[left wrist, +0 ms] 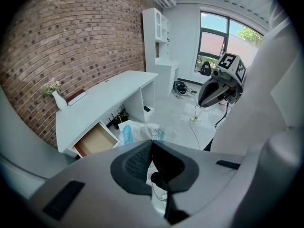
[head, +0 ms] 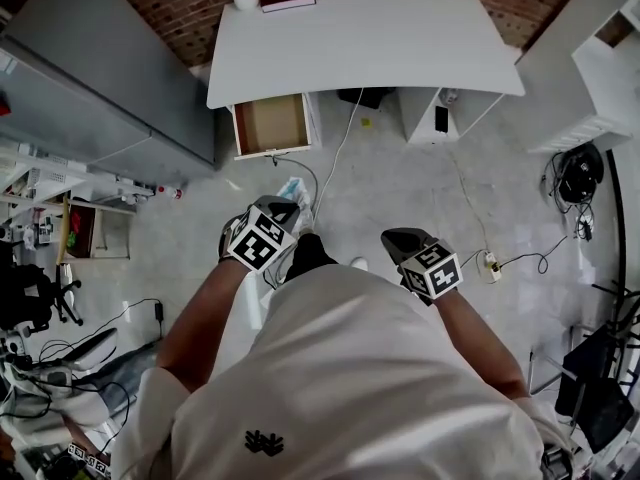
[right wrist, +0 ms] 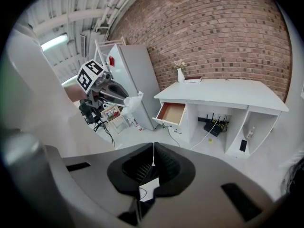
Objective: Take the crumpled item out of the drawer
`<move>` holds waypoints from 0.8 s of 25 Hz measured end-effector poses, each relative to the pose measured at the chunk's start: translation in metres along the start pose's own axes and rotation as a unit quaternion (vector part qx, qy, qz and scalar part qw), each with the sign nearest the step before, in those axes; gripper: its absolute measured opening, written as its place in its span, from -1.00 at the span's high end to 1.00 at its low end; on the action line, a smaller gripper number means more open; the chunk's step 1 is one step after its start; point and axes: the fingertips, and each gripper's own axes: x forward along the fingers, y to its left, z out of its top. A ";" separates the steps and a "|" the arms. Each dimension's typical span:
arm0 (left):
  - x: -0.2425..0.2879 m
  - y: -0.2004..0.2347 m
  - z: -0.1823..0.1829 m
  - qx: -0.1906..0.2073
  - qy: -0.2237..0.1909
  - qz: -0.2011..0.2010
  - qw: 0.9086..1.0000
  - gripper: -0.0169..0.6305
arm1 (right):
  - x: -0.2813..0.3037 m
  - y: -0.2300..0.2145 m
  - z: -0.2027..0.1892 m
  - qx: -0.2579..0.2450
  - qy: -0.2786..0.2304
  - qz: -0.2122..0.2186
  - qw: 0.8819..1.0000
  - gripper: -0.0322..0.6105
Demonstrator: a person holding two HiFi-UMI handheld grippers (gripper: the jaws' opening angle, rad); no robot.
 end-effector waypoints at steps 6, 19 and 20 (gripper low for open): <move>0.001 -0.008 0.004 0.007 0.003 -0.003 1.000 0.87 | -0.008 -0.001 0.008 -0.004 -0.015 -0.001 1.000 0.81; 0.008 -0.016 0.014 0.011 0.002 -0.001 1.000 0.87 | -0.015 -0.008 0.014 -0.015 -0.027 0.001 1.000 0.81; 0.008 -0.016 0.014 0.013 0.003 0.000 1.000 0.87 | -0.015 -0.008 0.014 -0.015 -0.027 0.002 1.000 0.81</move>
